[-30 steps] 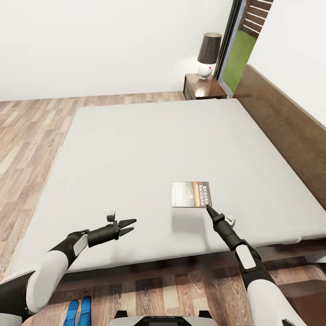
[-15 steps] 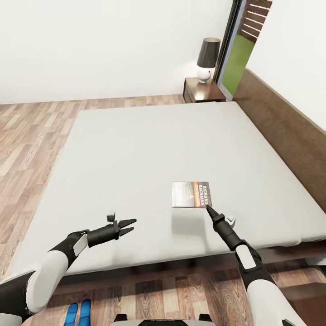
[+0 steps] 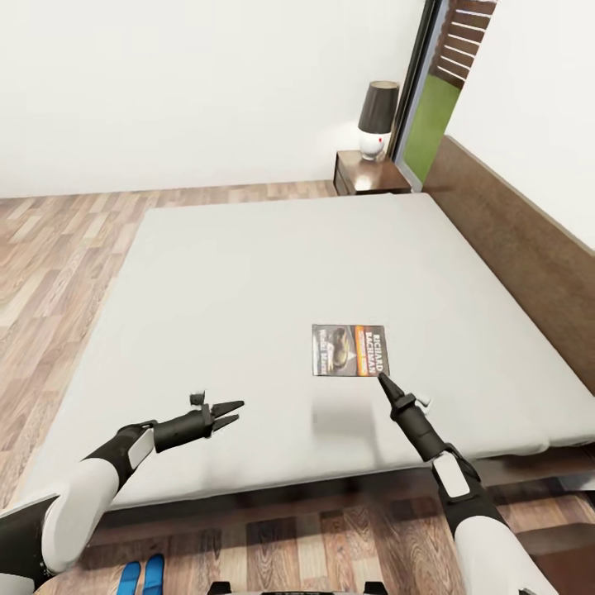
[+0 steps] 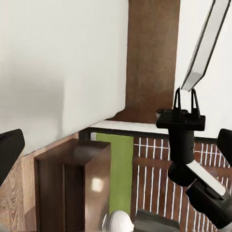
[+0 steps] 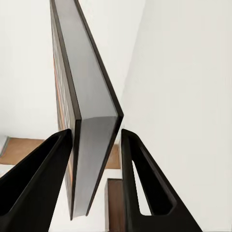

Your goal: In the bedroom, move the book from the bed onto either nightstand, and place the two sandals side by side next to the bed.

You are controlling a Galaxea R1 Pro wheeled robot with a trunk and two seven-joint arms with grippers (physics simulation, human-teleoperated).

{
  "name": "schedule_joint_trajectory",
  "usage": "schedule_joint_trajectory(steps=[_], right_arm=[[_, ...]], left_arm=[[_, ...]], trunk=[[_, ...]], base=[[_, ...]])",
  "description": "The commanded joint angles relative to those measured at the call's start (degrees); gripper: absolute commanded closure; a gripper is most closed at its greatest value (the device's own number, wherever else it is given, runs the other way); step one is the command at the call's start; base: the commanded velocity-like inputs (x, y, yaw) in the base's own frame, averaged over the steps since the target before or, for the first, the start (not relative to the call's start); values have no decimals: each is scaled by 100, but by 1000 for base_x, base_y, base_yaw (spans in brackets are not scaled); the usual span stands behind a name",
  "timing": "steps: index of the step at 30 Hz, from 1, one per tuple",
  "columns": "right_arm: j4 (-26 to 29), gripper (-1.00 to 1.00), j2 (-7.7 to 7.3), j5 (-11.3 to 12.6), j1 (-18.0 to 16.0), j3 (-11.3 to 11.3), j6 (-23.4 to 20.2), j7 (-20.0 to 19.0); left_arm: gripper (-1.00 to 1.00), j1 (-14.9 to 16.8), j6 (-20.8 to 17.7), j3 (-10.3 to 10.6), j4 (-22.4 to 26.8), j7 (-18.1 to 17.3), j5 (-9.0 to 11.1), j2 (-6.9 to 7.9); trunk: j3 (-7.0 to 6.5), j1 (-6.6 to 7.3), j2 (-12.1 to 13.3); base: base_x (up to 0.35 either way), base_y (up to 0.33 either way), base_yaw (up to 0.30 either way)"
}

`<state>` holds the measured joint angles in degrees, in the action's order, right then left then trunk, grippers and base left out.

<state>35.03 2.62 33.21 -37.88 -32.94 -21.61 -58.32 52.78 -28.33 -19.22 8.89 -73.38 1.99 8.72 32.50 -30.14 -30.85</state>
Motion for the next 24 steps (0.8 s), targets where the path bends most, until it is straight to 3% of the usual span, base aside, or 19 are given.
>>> schedule_joint_trajectory(steps=[1, 4, 5, 8, 12, 17, 24], right_arm=[[-6, 100, -2, 7, -2, -30, -58, -22], [-27, 100, -194, 3, 78, -33, -78, -33], [-35, 100, -349, 2, 162, -31, -82, -35], [-76, 100, -1037, 1, 471, -29, -90, -38], [-408, 100, -1518, 1, 686, -28, -96, -39], [-1098, 100, -1845, 7, 754, -30, -98, -46], [-1303, 100, -1910, 2, 764, -28, -98, -47]], left_arm=[[-100, -19, -24, 14, -1, -16, 21, 15], [-100, -196, 115, 15, -1, -18, 17, 52], [-100, -264, 152, 15, 2, -18, 15, 69], [-100, -424, 290, 15, 6, -19, 12, 163], [-100, -655, 569, 15, 7, -19, 12, 185], [-100, -738, 687, 15, 43, -36, 25, 172], [-100, -753, 698, 13, 54, -55, 26, 186]], trunk=[[-4, -2, -7], [-32, -2, -7], [-41, -2, -7], [-69, -2, -7], [-106, -2, -7], [-153, -2, -7], [-218, -2, -7]], base=[[0, 0, 0], [0, 0, 0], [0, 0, 0], [0, 0, 0], [0, 0, 0], [0, 0, 0], [0, 0, 0]])
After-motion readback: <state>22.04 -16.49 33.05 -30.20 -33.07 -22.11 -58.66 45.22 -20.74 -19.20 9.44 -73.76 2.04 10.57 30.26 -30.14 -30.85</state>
